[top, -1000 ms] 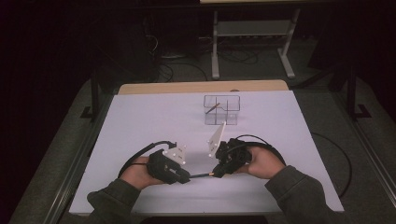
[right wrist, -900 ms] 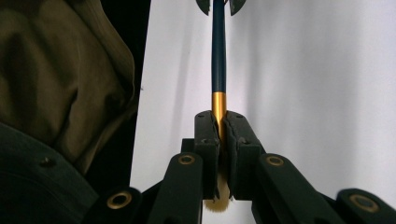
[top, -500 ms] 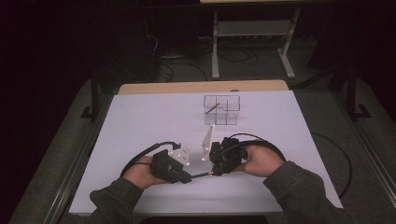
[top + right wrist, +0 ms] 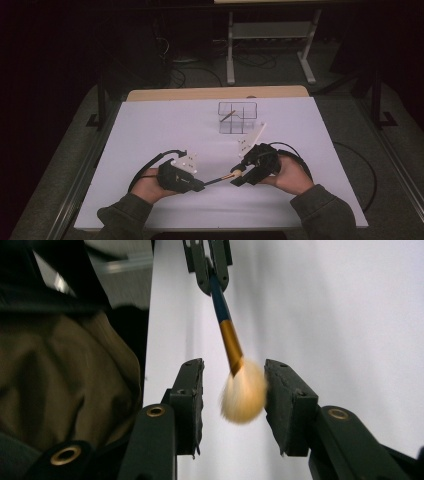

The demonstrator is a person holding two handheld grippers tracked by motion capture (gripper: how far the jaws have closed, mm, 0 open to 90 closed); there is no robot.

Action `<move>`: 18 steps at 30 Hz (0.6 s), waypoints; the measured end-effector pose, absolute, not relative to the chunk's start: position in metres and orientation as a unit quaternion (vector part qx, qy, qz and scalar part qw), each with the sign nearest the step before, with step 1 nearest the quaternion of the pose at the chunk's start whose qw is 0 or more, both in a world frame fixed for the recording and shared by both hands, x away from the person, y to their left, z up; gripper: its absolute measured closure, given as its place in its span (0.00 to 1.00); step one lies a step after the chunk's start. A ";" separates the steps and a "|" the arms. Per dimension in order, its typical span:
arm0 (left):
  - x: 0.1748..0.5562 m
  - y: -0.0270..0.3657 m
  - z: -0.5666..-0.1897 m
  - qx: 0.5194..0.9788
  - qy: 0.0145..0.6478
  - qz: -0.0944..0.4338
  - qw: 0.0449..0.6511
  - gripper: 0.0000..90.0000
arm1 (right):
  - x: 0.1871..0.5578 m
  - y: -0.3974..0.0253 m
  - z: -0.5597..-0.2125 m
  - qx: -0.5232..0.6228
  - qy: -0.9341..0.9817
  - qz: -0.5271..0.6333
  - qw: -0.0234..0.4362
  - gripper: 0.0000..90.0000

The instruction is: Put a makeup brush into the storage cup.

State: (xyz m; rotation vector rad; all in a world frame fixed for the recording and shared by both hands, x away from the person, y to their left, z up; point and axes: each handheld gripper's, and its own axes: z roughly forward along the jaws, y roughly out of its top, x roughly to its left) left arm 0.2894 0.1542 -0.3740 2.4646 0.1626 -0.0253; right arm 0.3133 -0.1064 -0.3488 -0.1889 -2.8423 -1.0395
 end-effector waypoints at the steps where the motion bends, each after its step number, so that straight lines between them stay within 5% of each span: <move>1: 0.289 0.154 -0.374 0.941 0.066 -0.009 0.333 0.94 | 0.314 -0.109 -0.350 -0.063 -0.933 -0.350 0.056 0.66; 18: 0.289 0.147 -0.380 0.943 0.056 -0.009 0.328 0.94 | 0.324 -0.119 -0.355 -0.090 -0.911 -0.387 0.109 0.93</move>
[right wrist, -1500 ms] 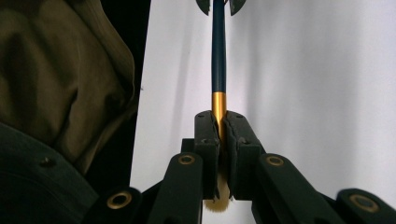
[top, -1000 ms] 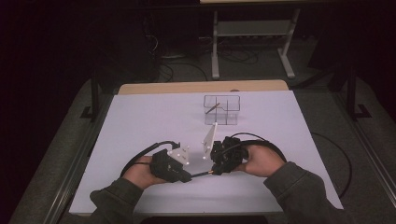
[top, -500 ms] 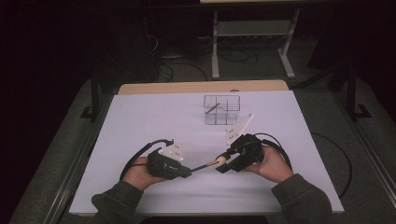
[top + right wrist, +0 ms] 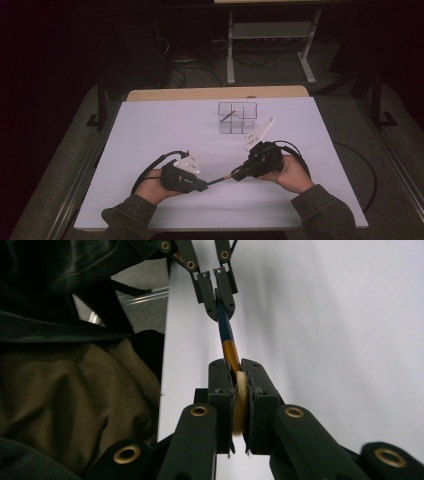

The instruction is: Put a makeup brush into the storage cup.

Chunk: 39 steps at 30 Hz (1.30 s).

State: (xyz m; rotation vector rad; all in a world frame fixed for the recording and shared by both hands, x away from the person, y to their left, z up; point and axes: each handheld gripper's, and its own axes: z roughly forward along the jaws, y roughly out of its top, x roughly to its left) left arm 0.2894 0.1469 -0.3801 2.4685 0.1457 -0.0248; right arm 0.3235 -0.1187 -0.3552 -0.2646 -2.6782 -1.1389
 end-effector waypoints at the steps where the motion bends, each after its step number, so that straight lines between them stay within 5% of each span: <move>1: 0.289 0.146 -0.382 0.942 0.057 -0.016 0.330 0.93 | 0.324 -0.118 -0.355 -0.089 -0.911 -0.385 0.116 0.93; 18: 0.288 0.125 -0.382 0.949 0.043 -0.039 0.309 0.82 | 0.317 -0.087 -0.319 -0.007 -0.950 -0.305 0.071 0.94; 29: 0.291 0.118 -0.379 0.946 0.045 -0.029 0.320 0.94 | 0.312 -0.083 -0.302 -0.002 -0.949 -0.311 0.053 0.93; 34: 0.292 0.120 -0.376 0.939 0.055 -0.022 0.339 0.94 | 0.314 -0.091 -0.302 -0.016 -0.934 -0.354 0.048 0.79; 39: 0.292 0.121 -0.375 0.933 0.066 -0.016 0.355 0.94 | 0.314 -0.095 -0.311 -0.033 -0.928 -0.368 0.052 0.75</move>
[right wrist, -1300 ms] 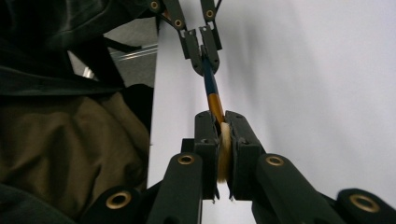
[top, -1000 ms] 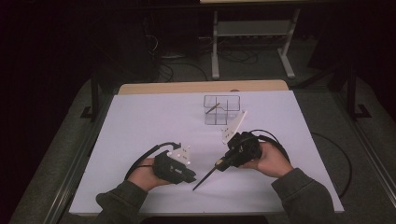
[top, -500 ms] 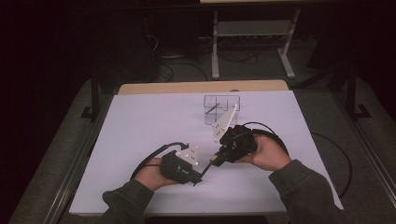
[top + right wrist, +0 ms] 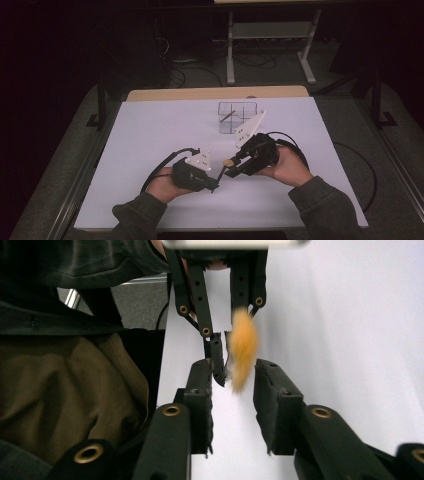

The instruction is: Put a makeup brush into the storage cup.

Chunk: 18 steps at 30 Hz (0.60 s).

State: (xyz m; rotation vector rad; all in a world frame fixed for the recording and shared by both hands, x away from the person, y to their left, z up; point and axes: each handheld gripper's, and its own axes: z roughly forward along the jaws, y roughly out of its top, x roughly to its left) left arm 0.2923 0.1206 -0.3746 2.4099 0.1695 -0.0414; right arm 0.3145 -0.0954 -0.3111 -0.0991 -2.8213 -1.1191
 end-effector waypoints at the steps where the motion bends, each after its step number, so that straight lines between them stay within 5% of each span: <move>1: 0.293 0.121 -0.374 0.931 0.066 -0.018 0.359 0.94 | 0.314 -0.095 -0.313 -0.035 -0.926 -0.371 0.056 0.75; 18: 0.297 0.121 -0.371 0.922 0.088 -0.010 0.377 0.94 | 0.317 -0.095 -0.328 -0.051 -0.905 -0.422 0.033 0.78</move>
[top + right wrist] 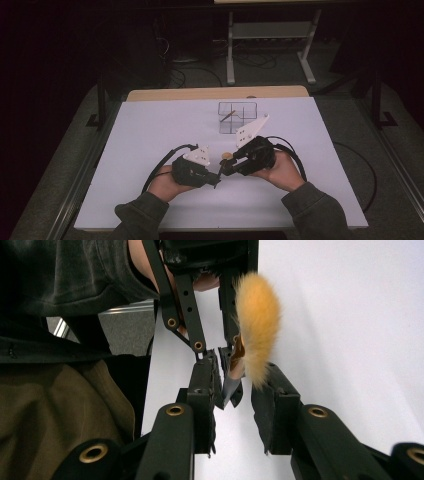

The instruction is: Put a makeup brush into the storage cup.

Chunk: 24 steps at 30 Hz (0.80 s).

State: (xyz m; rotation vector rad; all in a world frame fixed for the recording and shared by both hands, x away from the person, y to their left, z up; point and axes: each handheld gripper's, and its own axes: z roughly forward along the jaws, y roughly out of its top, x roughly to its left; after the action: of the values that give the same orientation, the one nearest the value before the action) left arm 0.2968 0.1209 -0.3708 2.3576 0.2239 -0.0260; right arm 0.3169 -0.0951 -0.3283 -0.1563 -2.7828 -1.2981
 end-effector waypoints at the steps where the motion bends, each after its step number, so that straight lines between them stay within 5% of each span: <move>1: 0.297 0.120 -0.371 0.922 0.086 -0.009 0.377 0.94 | 0.317 -0.095 -0.328 -0.053 -0.904 -0.422 0.034 0.78; 16: 0.298 0.119 -0.371 0.918 0.088 -0.009 0.387 0.94 | 0.320 -0.095 -0.329 -0.062 -0.896 -0.437 0.046 0.92; 24: 0.296 0.124 -0.370 0.922 0.091 0.002 0.377 0.84 | 0.325 -0.095 -0.327 -0.063 -0.912 -0.403 0.044 0.92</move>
State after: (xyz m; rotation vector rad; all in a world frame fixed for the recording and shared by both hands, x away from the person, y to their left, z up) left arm 0.2964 0.1240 -0.3700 2.3565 0.2326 0.0050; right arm 0.3249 -0.0951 -0.3274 -0.1922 -2.7872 -1.2313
